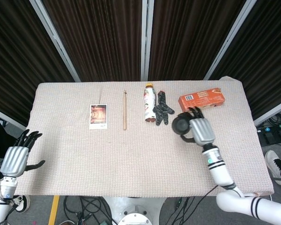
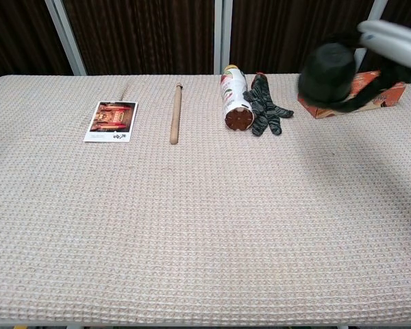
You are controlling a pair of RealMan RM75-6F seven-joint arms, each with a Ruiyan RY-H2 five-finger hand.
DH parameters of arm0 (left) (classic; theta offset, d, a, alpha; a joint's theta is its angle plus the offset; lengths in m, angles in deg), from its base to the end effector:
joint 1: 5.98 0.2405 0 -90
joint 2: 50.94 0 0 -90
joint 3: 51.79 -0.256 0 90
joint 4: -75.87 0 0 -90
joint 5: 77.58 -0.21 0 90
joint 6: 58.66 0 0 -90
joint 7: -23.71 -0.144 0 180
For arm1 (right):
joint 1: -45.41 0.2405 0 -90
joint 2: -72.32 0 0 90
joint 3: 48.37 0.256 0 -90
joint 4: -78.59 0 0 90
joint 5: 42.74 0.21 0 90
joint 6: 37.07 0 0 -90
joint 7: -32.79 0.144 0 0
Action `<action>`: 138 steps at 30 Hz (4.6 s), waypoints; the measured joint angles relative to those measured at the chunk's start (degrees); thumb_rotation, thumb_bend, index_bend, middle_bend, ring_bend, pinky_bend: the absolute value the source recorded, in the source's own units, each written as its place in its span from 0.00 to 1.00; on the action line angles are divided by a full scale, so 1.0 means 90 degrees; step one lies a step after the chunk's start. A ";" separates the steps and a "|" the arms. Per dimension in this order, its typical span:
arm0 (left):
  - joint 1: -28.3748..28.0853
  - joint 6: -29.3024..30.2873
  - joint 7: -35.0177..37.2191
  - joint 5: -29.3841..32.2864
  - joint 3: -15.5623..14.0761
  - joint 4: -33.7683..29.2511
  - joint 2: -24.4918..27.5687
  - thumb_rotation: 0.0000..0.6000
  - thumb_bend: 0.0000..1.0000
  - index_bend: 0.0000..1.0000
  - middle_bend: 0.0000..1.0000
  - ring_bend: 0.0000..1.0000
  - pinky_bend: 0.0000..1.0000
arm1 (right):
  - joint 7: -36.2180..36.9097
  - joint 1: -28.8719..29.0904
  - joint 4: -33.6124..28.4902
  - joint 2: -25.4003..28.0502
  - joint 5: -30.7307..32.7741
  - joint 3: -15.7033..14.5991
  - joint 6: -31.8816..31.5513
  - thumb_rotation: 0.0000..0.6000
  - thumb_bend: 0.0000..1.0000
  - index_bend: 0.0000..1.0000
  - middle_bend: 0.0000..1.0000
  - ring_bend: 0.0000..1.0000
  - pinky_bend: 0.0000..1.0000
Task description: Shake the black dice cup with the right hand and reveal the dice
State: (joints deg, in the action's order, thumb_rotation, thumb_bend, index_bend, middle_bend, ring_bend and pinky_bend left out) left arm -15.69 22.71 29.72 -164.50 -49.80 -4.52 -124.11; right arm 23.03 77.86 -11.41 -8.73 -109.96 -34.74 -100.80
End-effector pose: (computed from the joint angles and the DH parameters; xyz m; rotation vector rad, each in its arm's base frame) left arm -0.3232 0.2074 0.1155 -1.4611 -0.9479 -0.9621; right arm -0.1896 -0.3341 0.0530 1.5684 -1.0455 1.0823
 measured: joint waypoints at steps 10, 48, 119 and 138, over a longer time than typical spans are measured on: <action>0.0101 0.0183 -0.0033 0.0049 0.0027 -0.0076 0.0104 1.00 0.13 0.15 0.11 0.00 0.18 | -0.0315 0.0741 -0.0221 -0.0920 -0.0209 0.0017 0.0592 1.00 0.21 0.36 0.43 0.08 0.00; -0.0022 -0.0125 -0.0268 -0.0073 -0.0138 -0.0063 -0.0049 1.00 0.13 0.14 0.11 0.00 0.18 | 0.1365 -0.0686 0.1438 -0.0689 -0.0204 -0.0913 0.0384 1.00 0.21 0.36 0.42 0.08 0.00; -0.0001 -0.0045 -0.0061 -0.0076 -0.0136 0.0033 -0.0034 1.00 0.13 0.15 0.11 0.00 0.18 | 0.1215 -0.1148 0.1125 -0.0374 -0.0417 -0.0673 0.0119 1.00 0.13 0.08 0.39 0.00 0.00; -0.0026 -0.0092 -0.0192 -0.0061 -0.0135 -0.0054 -0.0009 1.00 0.13 0.14 0.11 0.00 0.18 | 0.1727 -0.1448 0.1533 0.0004 -0.0163 -0.0477 -0.0033 1.00 0.15 0.08 0.39 0.00 0.00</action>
State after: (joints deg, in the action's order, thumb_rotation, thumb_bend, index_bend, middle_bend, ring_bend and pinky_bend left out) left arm -15.92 21.88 28.00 -165.05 -51.01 -5.00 -124.19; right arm 38.57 64.83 2.39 -8.69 -111.43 -39.03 -101.09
